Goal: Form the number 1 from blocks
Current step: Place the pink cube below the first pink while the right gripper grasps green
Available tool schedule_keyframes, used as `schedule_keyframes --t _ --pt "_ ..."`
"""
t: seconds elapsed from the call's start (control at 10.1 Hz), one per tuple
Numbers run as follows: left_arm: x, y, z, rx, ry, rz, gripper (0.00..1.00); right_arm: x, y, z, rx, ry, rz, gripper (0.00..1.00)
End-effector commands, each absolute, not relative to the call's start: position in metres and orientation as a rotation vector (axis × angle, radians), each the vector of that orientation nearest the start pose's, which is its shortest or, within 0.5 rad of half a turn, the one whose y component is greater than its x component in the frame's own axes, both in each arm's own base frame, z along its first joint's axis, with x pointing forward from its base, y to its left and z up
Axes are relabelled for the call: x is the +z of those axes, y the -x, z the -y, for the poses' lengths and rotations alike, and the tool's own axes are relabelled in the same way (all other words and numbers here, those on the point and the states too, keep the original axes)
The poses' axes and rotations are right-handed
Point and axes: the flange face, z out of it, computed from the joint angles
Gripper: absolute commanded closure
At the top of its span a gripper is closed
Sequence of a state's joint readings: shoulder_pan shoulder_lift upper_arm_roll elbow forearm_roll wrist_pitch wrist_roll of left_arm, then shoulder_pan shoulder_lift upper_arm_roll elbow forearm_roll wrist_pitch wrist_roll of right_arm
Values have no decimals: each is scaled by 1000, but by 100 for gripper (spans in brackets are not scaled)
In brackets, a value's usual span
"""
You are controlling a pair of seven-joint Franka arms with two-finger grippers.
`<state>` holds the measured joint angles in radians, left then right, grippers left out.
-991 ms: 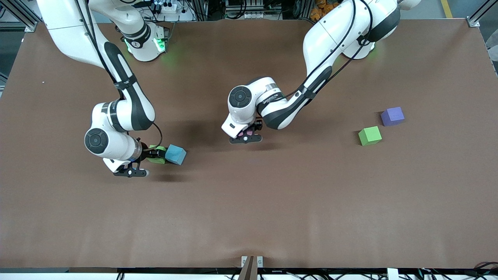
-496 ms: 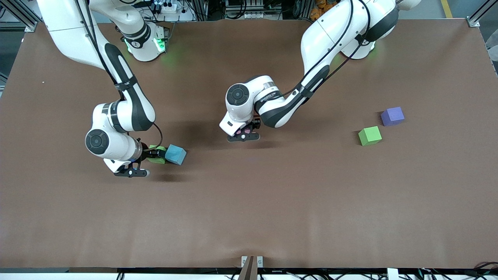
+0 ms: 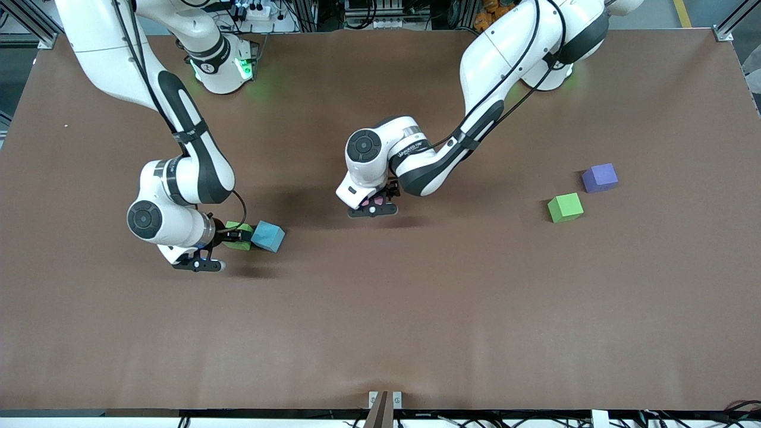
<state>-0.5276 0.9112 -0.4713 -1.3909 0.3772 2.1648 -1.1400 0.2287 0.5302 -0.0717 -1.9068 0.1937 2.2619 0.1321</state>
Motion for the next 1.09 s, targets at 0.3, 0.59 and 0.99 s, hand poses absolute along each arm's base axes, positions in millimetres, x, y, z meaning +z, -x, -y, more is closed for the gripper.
schedule_keyframes --t 0.3,0.59,0.99 --pt "246 -464 565 64 3139 217 0 199 -600 -98 303 3032 -272 40" --pt "296 -479 543 34 3087 241 0 214 -606 -97 267 3033 -271 41" --pt "365 -552 454 -30 3058 377 0 320 -611 -137 57 3026 -151 40"
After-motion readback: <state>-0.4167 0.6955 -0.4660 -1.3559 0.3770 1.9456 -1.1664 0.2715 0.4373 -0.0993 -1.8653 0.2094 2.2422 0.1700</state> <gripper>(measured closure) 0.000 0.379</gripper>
